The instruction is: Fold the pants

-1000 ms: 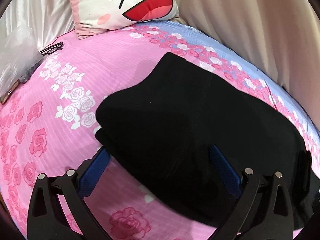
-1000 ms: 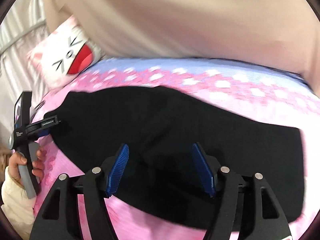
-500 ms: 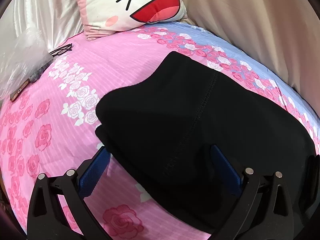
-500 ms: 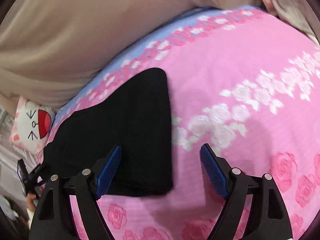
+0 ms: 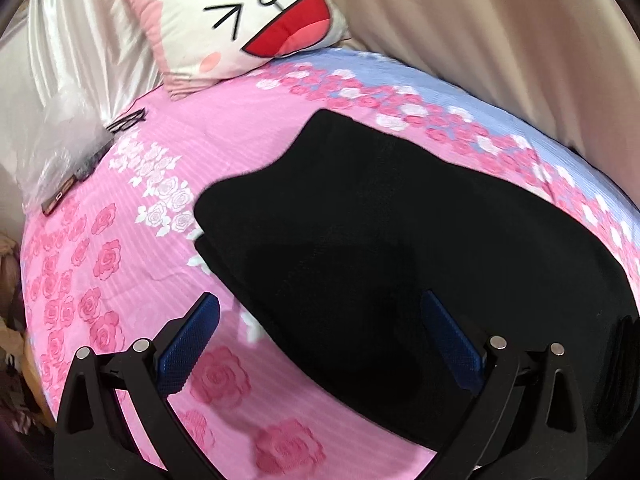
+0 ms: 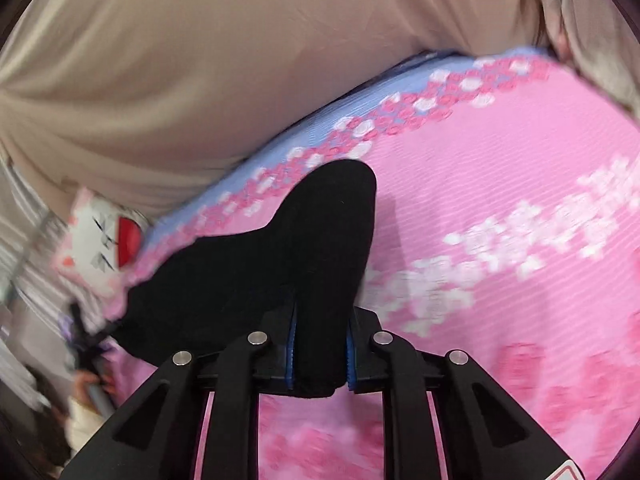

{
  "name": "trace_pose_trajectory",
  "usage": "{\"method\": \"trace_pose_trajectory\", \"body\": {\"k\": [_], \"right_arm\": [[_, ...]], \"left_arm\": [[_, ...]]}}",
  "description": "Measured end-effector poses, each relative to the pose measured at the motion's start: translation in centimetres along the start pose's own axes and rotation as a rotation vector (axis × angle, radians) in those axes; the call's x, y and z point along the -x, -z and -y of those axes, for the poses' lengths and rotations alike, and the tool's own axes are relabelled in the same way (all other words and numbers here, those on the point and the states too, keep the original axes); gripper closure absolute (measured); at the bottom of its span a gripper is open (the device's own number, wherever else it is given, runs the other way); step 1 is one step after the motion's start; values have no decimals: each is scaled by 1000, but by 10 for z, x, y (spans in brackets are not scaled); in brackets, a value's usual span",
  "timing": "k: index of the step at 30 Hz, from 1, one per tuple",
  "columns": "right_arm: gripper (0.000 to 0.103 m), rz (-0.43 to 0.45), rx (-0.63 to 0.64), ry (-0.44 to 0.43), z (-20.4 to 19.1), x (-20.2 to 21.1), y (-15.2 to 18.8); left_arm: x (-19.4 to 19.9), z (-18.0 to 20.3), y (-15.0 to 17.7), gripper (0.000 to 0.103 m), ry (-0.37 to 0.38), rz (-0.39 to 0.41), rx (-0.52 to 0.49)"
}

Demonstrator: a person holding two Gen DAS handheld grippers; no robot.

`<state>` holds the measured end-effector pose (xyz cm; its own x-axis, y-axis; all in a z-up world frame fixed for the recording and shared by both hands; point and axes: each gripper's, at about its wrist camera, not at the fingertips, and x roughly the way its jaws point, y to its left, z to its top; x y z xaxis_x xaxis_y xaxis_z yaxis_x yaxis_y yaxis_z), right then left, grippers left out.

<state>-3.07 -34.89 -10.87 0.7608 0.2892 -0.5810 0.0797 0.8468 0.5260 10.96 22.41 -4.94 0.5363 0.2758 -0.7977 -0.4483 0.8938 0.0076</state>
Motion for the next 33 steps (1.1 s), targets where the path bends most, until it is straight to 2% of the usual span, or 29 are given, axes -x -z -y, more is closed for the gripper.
{"method": "trace_pose_trajectory", "body": {"k": [4,7,9,11,13,15,16,17,18,22,26,27,28,29,30,31,32,33], "right_arm": [[88,4,-21,50,29,15,3],[88,50,-47,151,61,41,1],[87,28,-29,193,77,48,1],[77,-6,11,337,85,46,7],[73,64,50,477,70,60,14],[71,159,103,439,41,77,18],[59,185,157,362,15,80,20],[41,171,204,309,-3,76,22],[38,140,265,254,-24,65,24],[39,-15,470,114,-99,-8,46],[39,-84,579,168,-129,-71,56],[41,-102,563,178,-128,-81,55],[52,-100,545,173,-127,-82,53],[72,-97,519,159,-127,-81,48],[79,-99,494,160,-130,-79,42],[81,-94,483,155,-133,-77,38],[88,-86,479,126,-145,-77,35],[89,-95,482,108,-150,-80,35]], "left_arm": [[9,7,7,5,24,-11,-21],[14,12,13,5,58,-31,-41],[19,15,17,5,69,-24,-58],[23,18,22,5,89,-19,-66],[22,24,28,5,109,-31,-84],[20,31,32,5,112,-41,-98],[19,34,34,5,115,-44,-100],[18,38,35,5,126,-50,-101],[18,41,37,5,128,-50,-104],[21,48,38,5,95,-23,-128],[23,34,35,5,138,-42,-98],[23,31,34,5,141,-41,-93],[23,26,33,5,135,-38,-88],[22,22,31,5,131,-34,-84],[20,19,30,5,130,-34,-81],[16,16,28,5,127,-39,-74],[12,15,27,5,127,-43,-67],[7,14,26,5,136,-53,-57]]}}
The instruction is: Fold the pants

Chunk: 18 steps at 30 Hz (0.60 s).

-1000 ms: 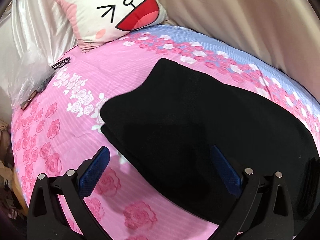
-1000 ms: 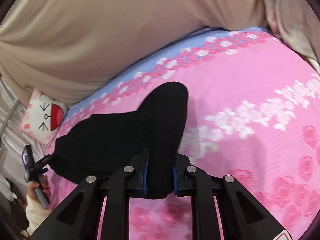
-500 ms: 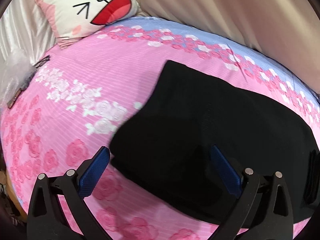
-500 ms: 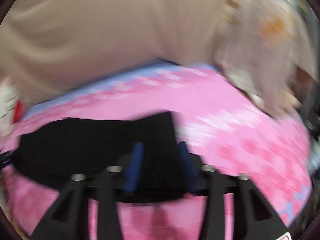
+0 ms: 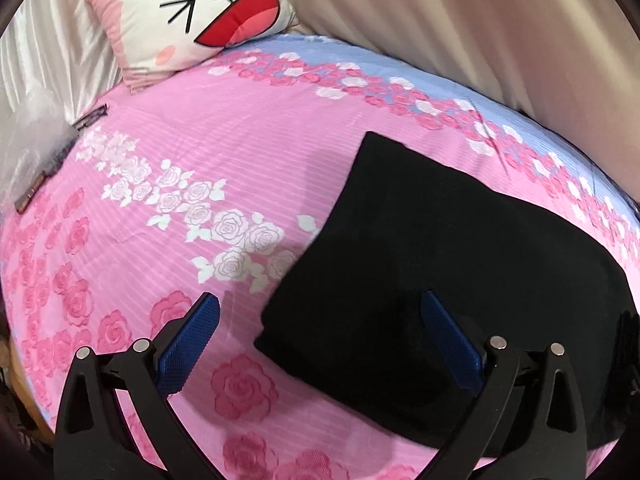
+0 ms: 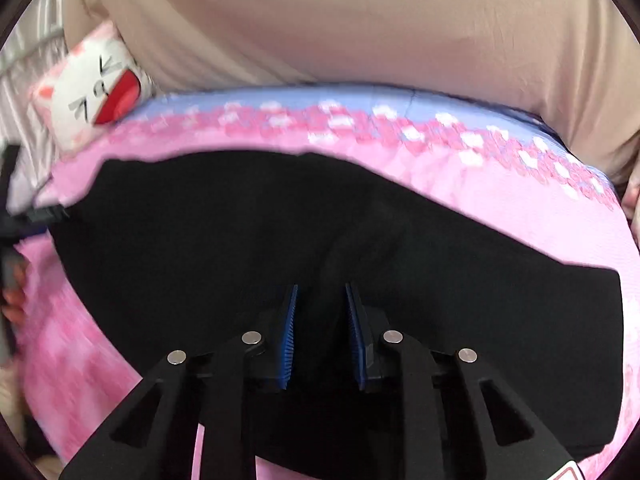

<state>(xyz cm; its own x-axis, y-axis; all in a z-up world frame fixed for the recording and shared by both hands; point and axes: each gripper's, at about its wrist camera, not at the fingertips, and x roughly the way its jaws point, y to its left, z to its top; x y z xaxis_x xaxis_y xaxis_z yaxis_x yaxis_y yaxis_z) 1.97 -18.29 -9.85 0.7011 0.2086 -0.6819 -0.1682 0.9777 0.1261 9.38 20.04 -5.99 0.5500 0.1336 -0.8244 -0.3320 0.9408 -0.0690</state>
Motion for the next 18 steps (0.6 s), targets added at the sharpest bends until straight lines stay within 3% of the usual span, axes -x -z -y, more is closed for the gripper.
{"method": "trace_pose_trajectory", "body": {"k": [2,3,4,5,7,9,10,14,18], "right_arm": [[84,-25,19,11,-11,-15,0],[84,-16,2,22,-11,-15,0],[77,-4,-30,5,-11,-10,0],[56,26,-83,-48,-7,1,-1],[25,106,-158,-95,0,23,-1],[23,165,-174,-50,7,46,0],[23,179,-171,-11,11,54,1],[18,225,-200,115,40,88,14],[18,253,-290,204,79,111,36]], "left_arm": [[-14,0,-1,5,24,-30,20],[-17,0,-1,5,25,-26,31],[-16,3,-1,5,22,2,30],[-17,5,-1,5,29,2,22],[-16,10,-1,12,69,12,-4],[-9,19,-2,58,74,36,-50],[-5,23,-3,68,90,43,-66],[29,46,-15,76,180,82,-90],[104,119,-13,76,346,197,-242]]}}
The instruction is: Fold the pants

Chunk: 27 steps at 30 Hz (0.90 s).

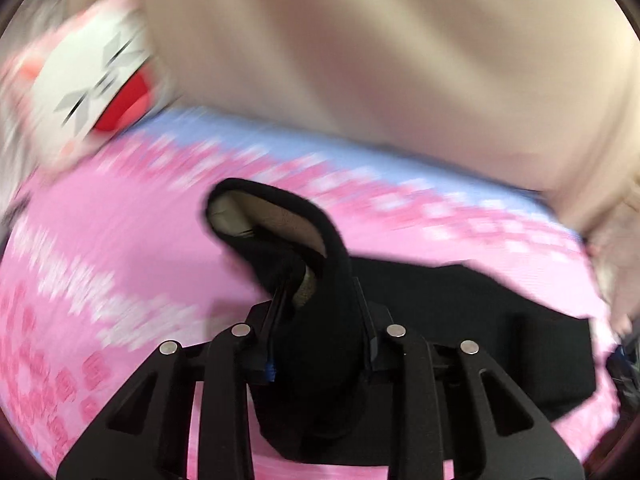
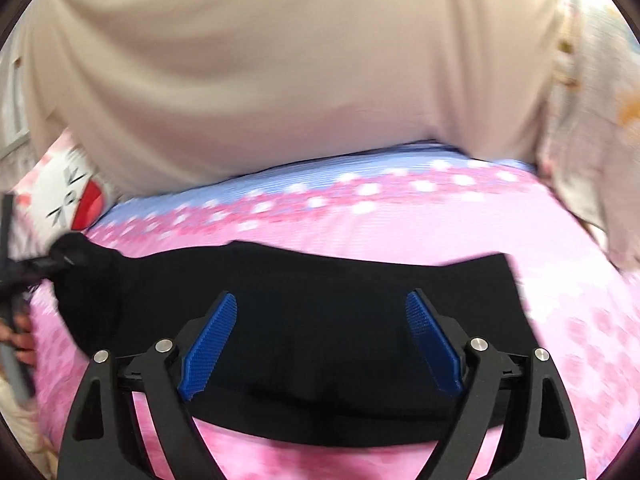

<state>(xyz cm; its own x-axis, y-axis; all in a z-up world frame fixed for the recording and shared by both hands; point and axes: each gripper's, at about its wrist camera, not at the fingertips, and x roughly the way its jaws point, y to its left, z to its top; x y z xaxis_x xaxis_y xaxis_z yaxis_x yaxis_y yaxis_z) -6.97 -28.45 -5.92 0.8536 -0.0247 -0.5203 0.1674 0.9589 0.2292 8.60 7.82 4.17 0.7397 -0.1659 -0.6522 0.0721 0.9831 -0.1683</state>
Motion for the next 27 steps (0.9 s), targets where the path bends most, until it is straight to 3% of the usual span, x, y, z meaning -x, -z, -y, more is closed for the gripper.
{"method": "trace_pose_trajectory", "body": {"k": [4,5,7,8,11,14,16,19,22,27], "right_arm": [[18,-4,-137,28,50,8,10],[18,-9,-176,22,62,10,13],[18,-33,-224,24,82,10,20],[18,-42,-232,30,88,11,23],[18,-59,-238,54,102,16,31],[18,-71,-224,36,107,18,33],[18,-85,-202,-5,101,14,30],[18,-104,-167,-142,79,-2,20],[18,-151,-125,-264,48,-27,9],[18,-264,-64,-346,0,-76,5]], "left_arm": [[11,124,4,74,169,14,-204],[6,145,9,68,188,0,-238],[-15,201,32,39,254,-65,-334],[-30,229,48,9,229,-107,-377],[-33,260,73,9,106,-64,-445],[-12,249,66,8,85,0,-427],[10,222,47,5,51,62,-362],[28,167,16,5,-63,134,-252],[31,112,2,5,-202,132,-161],[31,36,4,5,-340,100,-57]]}}
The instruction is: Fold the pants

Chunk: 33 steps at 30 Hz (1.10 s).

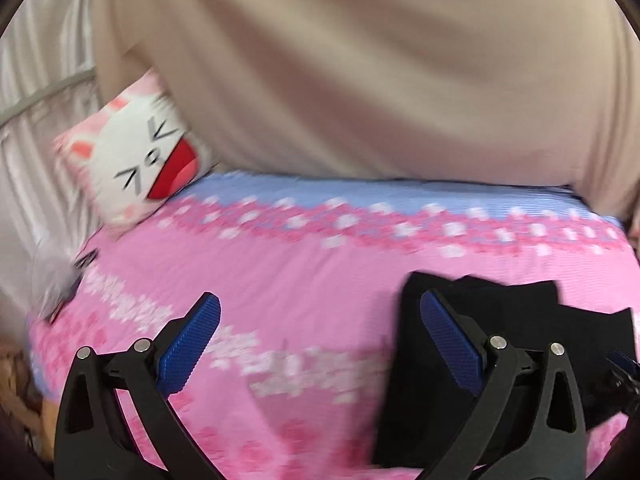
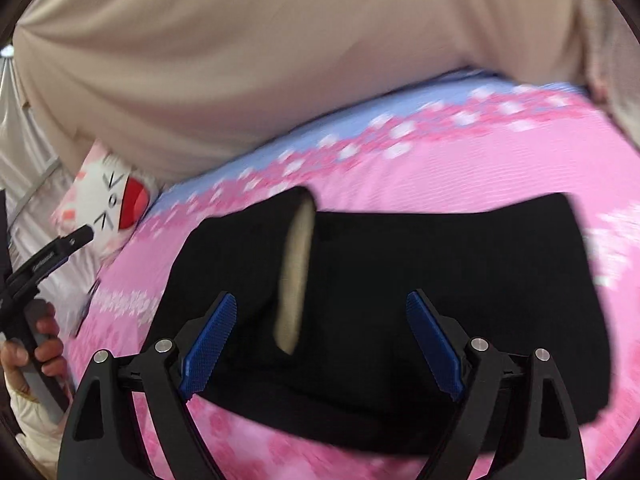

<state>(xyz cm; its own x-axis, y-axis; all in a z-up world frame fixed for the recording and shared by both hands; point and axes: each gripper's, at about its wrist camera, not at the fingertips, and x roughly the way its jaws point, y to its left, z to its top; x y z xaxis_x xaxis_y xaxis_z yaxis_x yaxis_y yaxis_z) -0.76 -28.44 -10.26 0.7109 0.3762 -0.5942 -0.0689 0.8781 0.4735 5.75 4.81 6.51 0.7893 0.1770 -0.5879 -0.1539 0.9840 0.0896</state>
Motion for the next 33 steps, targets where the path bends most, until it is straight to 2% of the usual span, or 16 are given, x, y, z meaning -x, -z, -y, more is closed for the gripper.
{"method": "trace_pose_trajectory", "body": {"k": [3,6,7,8,9,11,14,17,22,25,27,29,30,31,32,33], "right_arm": [[18,-89,1,-5,-11,-34,-1],[16,-64,45,39,-27,-43,3],[22,-61,64,18,-35,-44,5],[41,-67,74,18,-41,-46,5],[47,-74,90,39,-47,-48,6],[69,-70,116,53,-61,-50,6],[86,-27,120,20,-73,-31,-4],[87,65,110,-7,-69,13,-26],[87,217,40,163,1,109,-38],[86,194,-56,303,61,123,-20],[86,110,-146,361,113,107,4],[74,78,-248,308,149,93,27],[74,123,-300,242,157,98,35],[66,136,-328,222,159,101,38],[55,143,-337,229,159,107,39],[50,158,-327,248,157,110,38]], "left_arm": [[-11,-16,11,5,-17,-24,10],[-16,-20,22,5,-32,-31,-27],[-19,-20,25,5,-30,-35,-43],[-21,-18,26,5,-26,-41,-53],[-25,-16,29,5,-18,-50,-66],[-35,-10,34,5,-2,-77,-92],[-42,-3,40,5,20,-109,-110],[-39,4,39,5,51,-113,-122],[-20,22,39,5,118,-74,-158],[-22,43,45,5,169,-107,-178],[-26,62,51,5,204,-139,-192],[-28,86,56,5,244,-169,-210],[-28,95,58,5,259,-177,-218],[-27,105,60,5,274,-186,-229],[-27,113,61,5,285,-196,-238],[-27,124,62,5,301,-206,-243]]}}
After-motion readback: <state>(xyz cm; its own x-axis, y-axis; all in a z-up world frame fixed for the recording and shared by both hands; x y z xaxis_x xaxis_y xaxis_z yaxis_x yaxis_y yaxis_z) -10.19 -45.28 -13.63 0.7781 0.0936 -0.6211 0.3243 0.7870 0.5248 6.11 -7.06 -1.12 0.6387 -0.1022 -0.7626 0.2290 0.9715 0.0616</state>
